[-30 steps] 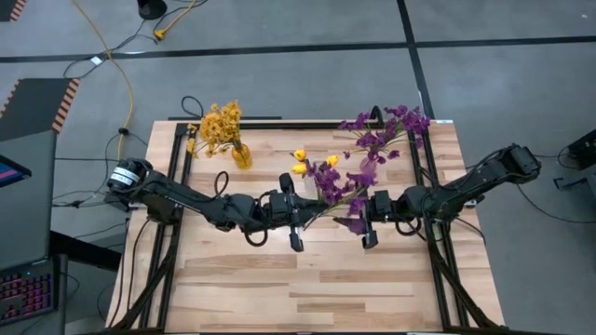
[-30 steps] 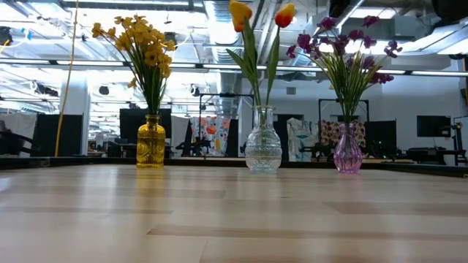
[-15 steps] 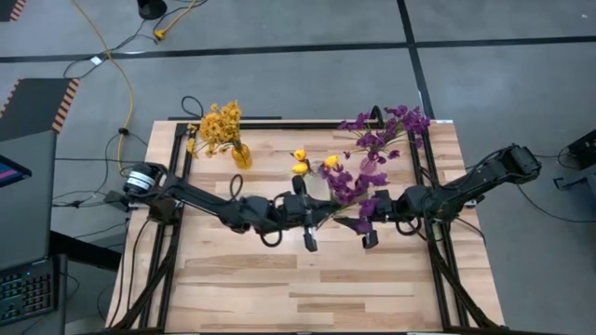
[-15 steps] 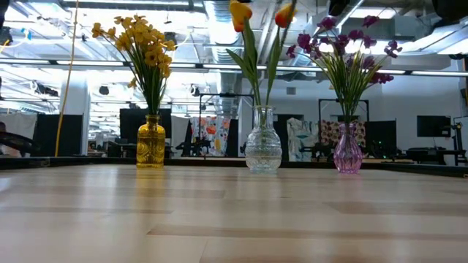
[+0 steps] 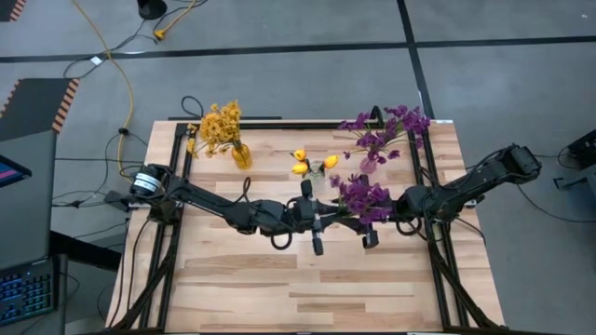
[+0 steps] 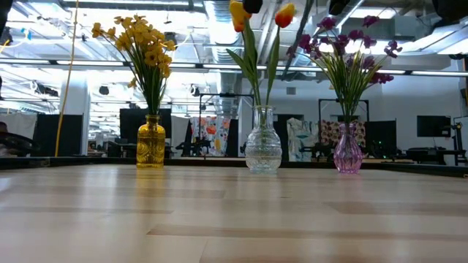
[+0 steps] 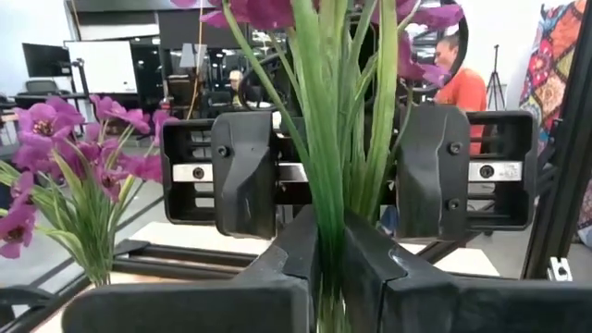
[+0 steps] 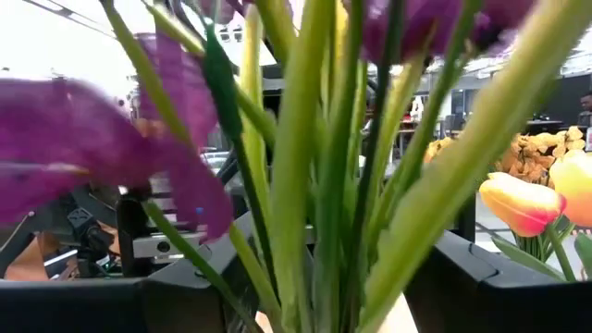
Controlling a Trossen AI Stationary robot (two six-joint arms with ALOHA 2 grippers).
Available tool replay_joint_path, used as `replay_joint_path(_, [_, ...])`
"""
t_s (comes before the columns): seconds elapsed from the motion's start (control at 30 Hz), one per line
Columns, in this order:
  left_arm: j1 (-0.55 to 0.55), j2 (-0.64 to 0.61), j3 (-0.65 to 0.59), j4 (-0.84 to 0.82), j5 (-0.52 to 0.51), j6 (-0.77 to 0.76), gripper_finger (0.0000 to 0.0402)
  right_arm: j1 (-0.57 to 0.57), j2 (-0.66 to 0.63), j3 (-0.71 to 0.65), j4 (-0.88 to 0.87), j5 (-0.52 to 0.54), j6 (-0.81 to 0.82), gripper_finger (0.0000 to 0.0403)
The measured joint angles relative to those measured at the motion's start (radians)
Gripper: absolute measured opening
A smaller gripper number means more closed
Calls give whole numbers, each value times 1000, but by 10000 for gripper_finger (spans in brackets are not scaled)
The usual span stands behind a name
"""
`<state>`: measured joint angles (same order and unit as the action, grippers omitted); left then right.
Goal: Sort flowers into vase by color
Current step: Put the violet flowers into the pink vase
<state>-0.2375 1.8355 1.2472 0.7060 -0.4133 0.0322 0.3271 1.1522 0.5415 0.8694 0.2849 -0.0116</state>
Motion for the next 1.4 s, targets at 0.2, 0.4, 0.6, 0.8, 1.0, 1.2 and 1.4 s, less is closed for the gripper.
replay_joint_path(0.2, [0,0,0,0,0,0,46,0,0,0,1,0,3,240])
replay_joint_path(0.4, [0,0,0,-1,-1,1,78,0,0,0,2,-1,4,201])
replay_joint_path(0.6, [-1,0,0,-10,-2,3,92,0,-2,0,4,1,6,135])
replay_joint_path(0.8, [-1,0,0,-18,0,1,92,-1,-2,0,2,5,3,78])
replay_joint_path(1.0, [-1,-4,0,-63,5,1,98,-2,-7,0,-13,7,-1,46])
replay_joint_path(1.2, [0,-6,0,-88,-2,-29,154,-1,-56,-1,-36,15,-48,39])
replay_joint_path(1.4, [0,-6,0,-92,-2,-1,212,1,-155,-1,-143,32,-53,38])
